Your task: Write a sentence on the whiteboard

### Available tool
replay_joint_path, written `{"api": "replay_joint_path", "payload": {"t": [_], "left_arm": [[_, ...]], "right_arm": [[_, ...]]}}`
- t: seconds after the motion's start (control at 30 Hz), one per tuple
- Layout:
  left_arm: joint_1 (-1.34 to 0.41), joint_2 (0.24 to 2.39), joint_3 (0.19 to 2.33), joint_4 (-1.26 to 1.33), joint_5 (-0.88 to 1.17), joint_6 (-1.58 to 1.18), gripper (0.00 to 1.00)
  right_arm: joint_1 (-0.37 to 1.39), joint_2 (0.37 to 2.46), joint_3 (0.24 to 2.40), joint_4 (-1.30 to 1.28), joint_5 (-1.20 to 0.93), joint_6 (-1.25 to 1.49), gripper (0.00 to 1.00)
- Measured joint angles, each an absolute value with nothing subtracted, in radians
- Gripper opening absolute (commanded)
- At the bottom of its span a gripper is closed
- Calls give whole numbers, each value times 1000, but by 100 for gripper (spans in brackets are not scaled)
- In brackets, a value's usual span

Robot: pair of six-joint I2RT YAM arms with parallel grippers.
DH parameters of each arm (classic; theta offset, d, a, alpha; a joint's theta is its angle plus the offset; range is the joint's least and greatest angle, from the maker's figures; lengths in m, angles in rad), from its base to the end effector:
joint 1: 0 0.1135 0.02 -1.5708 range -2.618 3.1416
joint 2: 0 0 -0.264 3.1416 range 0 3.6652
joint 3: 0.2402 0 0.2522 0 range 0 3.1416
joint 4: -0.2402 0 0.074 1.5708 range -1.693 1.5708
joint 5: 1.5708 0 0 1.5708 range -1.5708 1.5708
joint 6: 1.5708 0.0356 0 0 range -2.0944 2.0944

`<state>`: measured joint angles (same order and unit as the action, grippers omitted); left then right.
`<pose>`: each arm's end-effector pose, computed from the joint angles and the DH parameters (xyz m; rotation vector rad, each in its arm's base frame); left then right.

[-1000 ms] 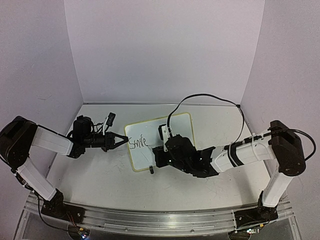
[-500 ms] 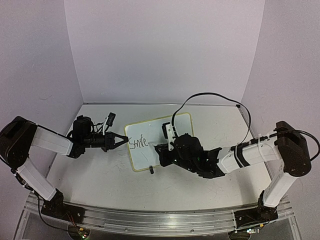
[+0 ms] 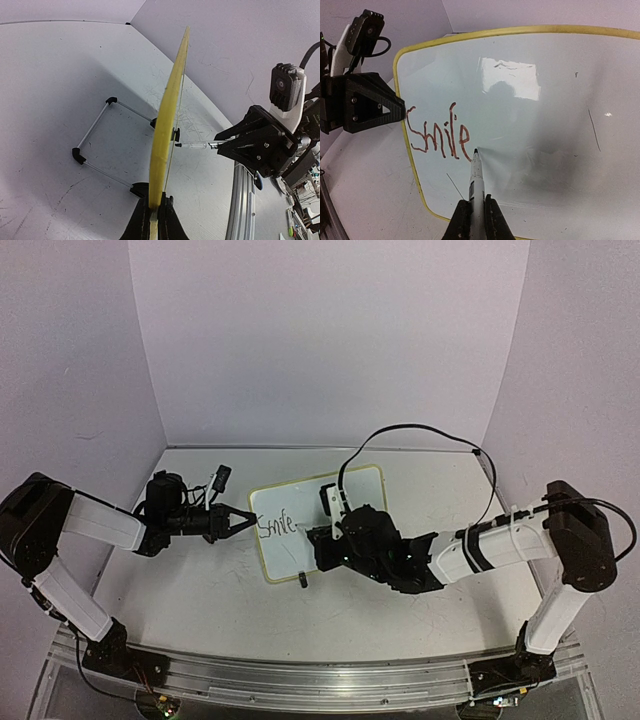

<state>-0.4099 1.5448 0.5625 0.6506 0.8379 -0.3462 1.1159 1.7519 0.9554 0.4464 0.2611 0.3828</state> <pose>0.2568 -0.1404 0.1751 0.6663 1.8872 -1.2916 0.1768 0.3405 0.2028 -0.5384 1.9084 0.7509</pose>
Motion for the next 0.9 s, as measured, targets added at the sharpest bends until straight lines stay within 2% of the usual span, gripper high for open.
{"api": "replay_joint_path", "payload": {"t": [0.9], "left_arm": [[-410, 1544, 563, 646, 834, -346, 0]], "right_arm": [[1123, 1768, 983, 378, 317, 413, 0]]}}
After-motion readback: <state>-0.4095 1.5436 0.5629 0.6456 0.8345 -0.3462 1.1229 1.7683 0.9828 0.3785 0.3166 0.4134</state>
